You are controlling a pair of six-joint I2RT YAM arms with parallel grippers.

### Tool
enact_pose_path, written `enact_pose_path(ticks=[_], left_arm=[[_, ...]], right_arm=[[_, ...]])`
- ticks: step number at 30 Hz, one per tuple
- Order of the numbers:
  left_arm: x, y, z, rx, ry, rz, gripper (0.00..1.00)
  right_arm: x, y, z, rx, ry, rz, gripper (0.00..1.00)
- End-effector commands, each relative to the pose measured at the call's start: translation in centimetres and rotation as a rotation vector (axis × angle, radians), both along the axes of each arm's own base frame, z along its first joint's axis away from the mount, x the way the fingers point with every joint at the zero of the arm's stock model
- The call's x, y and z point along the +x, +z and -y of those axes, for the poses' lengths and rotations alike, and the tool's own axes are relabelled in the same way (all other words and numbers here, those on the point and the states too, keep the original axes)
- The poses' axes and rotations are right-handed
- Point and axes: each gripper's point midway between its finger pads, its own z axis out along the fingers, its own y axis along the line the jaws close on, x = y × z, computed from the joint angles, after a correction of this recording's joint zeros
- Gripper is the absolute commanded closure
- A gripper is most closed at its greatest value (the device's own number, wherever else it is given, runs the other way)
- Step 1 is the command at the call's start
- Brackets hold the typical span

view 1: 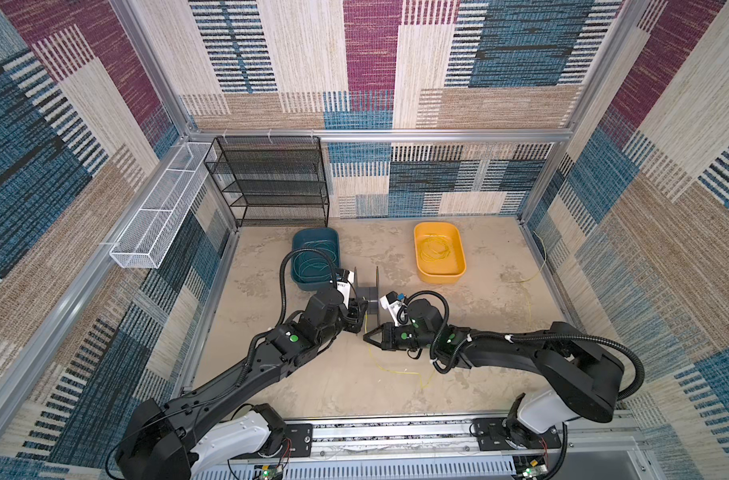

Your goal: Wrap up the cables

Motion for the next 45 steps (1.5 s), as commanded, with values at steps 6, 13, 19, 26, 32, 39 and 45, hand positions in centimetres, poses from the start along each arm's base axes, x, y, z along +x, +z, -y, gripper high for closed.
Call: enact_pose_path(ticks=[6, 13, 19, 26, 32, 39, 45], left_arm=[[-1.1, 2.0, 0.3, -0.057, -0.067, 0.075, 0.43], [-1.4, 0.4, 0.6, -0.050, -0.078, 0.028, 0.42], [-0.9, -0.3, 0.0, -0.049, -0.031, 0.028, 0.46], [-0.9, -0.7, 0.2, -0.044, -0.032, 0.010, 0.48], [-0.6, -0.9, 0.4, -0.056, -0.026, 0.003, 0.51], [-0.4, -1.0, 0.8, -0.069, -0.026, 0.000, 0.52], [-0.2, -1.3, 0.6, -0.065, -0.008, -0.008, 0.59]], right_arm=[[0.2, -0.6, -0.1, -0.015, 0.000, 0.009, 1.00], [0.2, -0.1, -0.2, -0.025, 0.000, 0.033, 1.00], [-0.3, -0.4, -0.5, -0.042, 0.007, 0.048, 1.00], [-0.1, -0.7, -0.2, -0.102, -0.028, 0.099, 1.00], [-0.1, -0.4, -0.5, -0.103, -0.023, 0.117, 1.00], [-0.4, -1.1, -1.1, -0.114, -0.018, 0.108, 1.00], [-0.4, -1.4, -1.1, -0.126, -0.025, 0.111, 1.00]])
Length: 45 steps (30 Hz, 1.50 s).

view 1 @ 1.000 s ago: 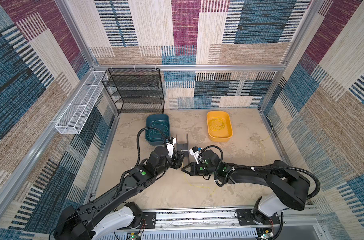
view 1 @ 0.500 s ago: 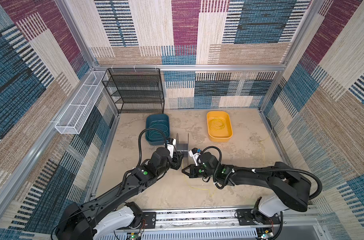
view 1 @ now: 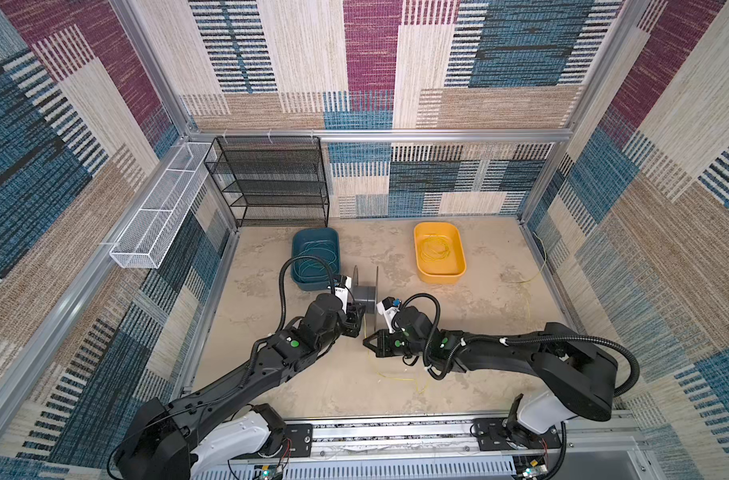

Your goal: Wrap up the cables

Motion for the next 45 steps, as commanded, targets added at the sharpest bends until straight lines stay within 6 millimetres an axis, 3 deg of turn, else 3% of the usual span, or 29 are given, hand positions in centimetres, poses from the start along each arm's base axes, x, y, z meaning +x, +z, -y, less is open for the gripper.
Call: enact_pose_path(ticks=[1, 15, 20, 28, 32, 45], left_arm=[[-0.1, 0.9, 1.2, -0.066, -0.033, 0.002, 0.60], [0.0, 0.9, 1.7, -0.102, -0.026, -0.016, 0.63], [0.0, 0.7, 1.5, -0.091, -0.018, -0.016, 0.79], [0.0, 0.9, 1.5, -0.100, -0.020, -0.008, 0.90], [0.0, 1.1, 1.5, -0.102, -0.022, -0.001, 1.00], [-0.2, 2.5, 1.5, -0.109, -0.038, 0.036, 1.00]], right_arm=[[-0.2, 0.9, -0.9, 0.030, 0.037, 0.033, 1.00], [-0.4, 0.3, -1.8, -0.019, 0.031, 0.053, 1.00], [-0.5, 0.3, -1.9, -0.015, 0.037, 0.052, 1.00], [-0.6, 0.2, -2.1, -0.006, 0.046, 0.048, 1.00], [-0.6, 0.3, -2.2, -0.001, 0.051, 0.046, 1.00], [-0.8, 0.5, -2.2, 0.016, 0.058, 0.048, 0.99]])
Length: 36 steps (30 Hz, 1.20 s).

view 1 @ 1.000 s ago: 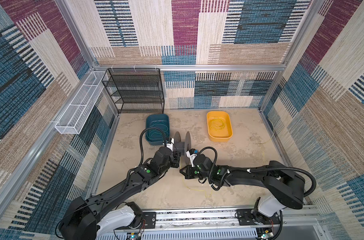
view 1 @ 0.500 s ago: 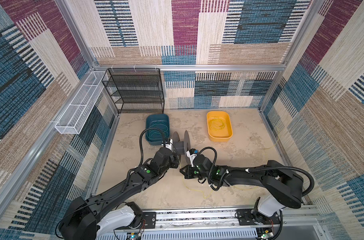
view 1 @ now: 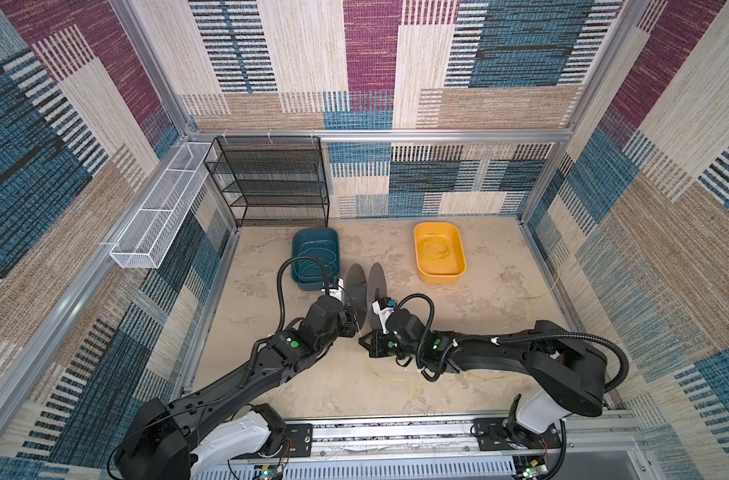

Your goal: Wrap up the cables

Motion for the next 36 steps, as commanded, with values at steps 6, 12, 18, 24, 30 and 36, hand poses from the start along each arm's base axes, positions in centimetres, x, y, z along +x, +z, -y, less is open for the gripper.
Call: enact_pose_path(ticks=[6, 12, 18, 24, 30, 36], left_arm=[[-0.1, 4.6, 2.9, -0.112, -0.121, 0.112, 1.00], [0.1, 4.6, 2.3, -0.078, -0.098, 0.118, 1.00], [0.8, 4.8, 0.5, 0.028, -0.030, 0.133, 1.00], [1.3, 4.9, -0.7, 0.096, 0.026, 0.136, 1.00], [1.7, 5.2, -0.6, 0.118, 0.021, 0.142, 1.00], [1.6, 5.0, -0.6, 0.128, 0.020, 0.131, 1.00]], right_arm=[[-1.8, 1.5, -1.3, 0.077, 0.120, 0.007, 0.70], [-2.0, 1.9, -1.1, 0.077, 0.132, 0.020, 0.57], [-2.3, 2.2, 0.0, 0.053, 0.135, 0.040, 0.45], [-2.3, 3.9, 2.0, 0.013, 0.095, 0.092, 0.39], [-2.9, 5.0, 3.3, -0.016, 0.117, 0.120, 0.36], [-3.0, 5.6, 4.0, -0.041, 0.115, 0.146, 0.36]])
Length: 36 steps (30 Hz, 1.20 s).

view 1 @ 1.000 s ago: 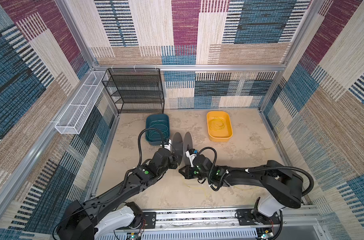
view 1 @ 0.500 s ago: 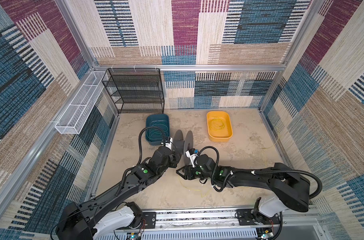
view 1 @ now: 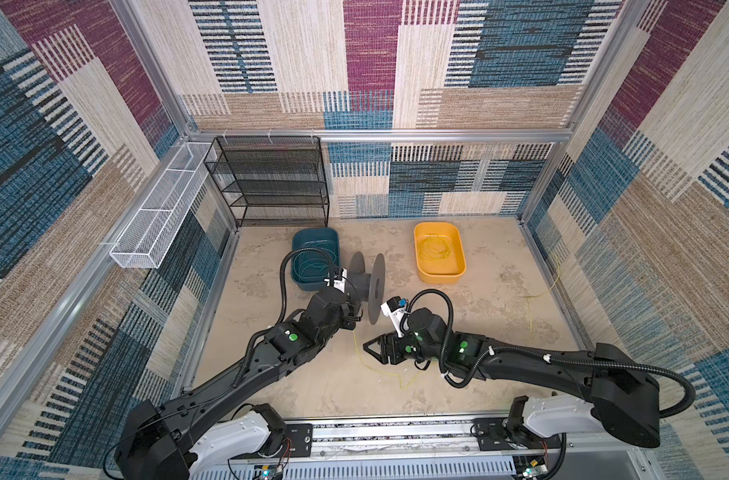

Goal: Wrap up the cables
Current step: 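Release the cable and withdraw the right gripper while the left holds the spool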

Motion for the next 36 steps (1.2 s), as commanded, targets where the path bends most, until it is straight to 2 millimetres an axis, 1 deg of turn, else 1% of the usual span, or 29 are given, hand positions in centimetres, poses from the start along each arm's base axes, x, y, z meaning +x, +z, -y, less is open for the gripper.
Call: enact_pose_path(ticks=[1, 4, 8, 11, 13, 15, 16, 17, 19, 20, 21, 23, 24, 26, 30, 33, 35, 36], left_arm=[[0.6, 1.1, -0.2, 0.011, 0.016, 0.032, 1.00], [0.5, 0.7, -0.5, 0.047, 0.027, 0.004, 1.00], [0.5, 0.1, -1.0, 0.087, 0.058, -0.039, 1.00], [0.5, -0.2, -1.3, 0.105, 0.070, -0.055, 1.00], [0.5, -0.4, -1.7, 0.119, 0.089, -0.058, 1.00], [0.7, -0.3, -2.1, 0.133, 0.108, -0.055, 1.00], [0.8, 0.0, -2.2, 0.134, 0.114, -0.048, 1.00], [0.9, 0.2, -2.4, 0.139, 0.120, -0.045, 1.00], [1.1, 0.7, -2.6, 0.133, 0.121, -0.046, 1.00], [1.2, 0.9, -2.8, 0.128, 0.125, -0.047, 1.00], [1.2, 1.0, -3.0, 0.120, 0.125, -0.048, 1.00], [1.1, 1.3, -3.2, 0.101, 0.123, -0.047, 1.00], [1.1, 1.4, -3.5, 0.095, 0.127, -0.044, 1.00], [1.0, 1.8, -3.9, 0.087, 0.134, -0.033, 1.00], [0.9, 3.0, -4.3, 0.050, 0.137, -0.006, 1.00], [0.7, 3.8, -4.2, 0.019, 0.118, 0.006, 1.00], [0.5, 4.4, -3.9, -0.005, 0.091, 0.013, 1.00], [0.4, 4.7, -3.8, -0.014, 0.078, 0.017, 1.00]], right_arm=[[0.5, 0.7, 0.9, -0.032, -0.028, 0.054, 0.35], [2.2, 2.3, 1.9, -0.071, -0.102, 0.142, 0.32], [4.0, 4.0, 2.2, -0.108, -0.154, 0.214, 0.31], [4.6, 5.0, 2.1, -0.098, -0.164, 0.237, 0.31], [4.8, 5.1, 2.4, -0.101, -0.152, 0.232, 0.32], [5.2, 5.3, 3.7, -0.107, -0.180, 0.219, 0.33], [5.2, 5.2, 4.6, -0.106, -0.198, 0.207, 0.33], [5.5, 5.0, 6.0, -0.106, -0.233, 0.189, 0.33], [5.8, 4.1, 8.9, -0.121, -0.313, 0.147, 0.32], [6.0, 3.2, 10.7, -0.142, -0.360, 0.115, 0.30], [5.9, 2.4, 12.3, -0.158, -0.401, 0.087, 0.29], [5.4, 0.9, 14.9, -0.171, -0.462, 0.022, 0.27], [4.8, 0.0, 15.8, -0.166, -0.475, -0.018, 0.27], [3.7, -1.5, 16.6, -0.139, -0.479, -0.091, 0.26], [1.7, -4.4, 16.8, -0.085, -0.490, -0.244, 0.24], [0.2, -6.3, 15.9, 0.010, -0.480, -0.369, 0.24], [-0.5, -7.0, 15.4, 0.077, -0.482, -0.434, 0.24], [-0.5, -7.0, 15.3, 0.100, -0.485, -0.444, 0.24]])
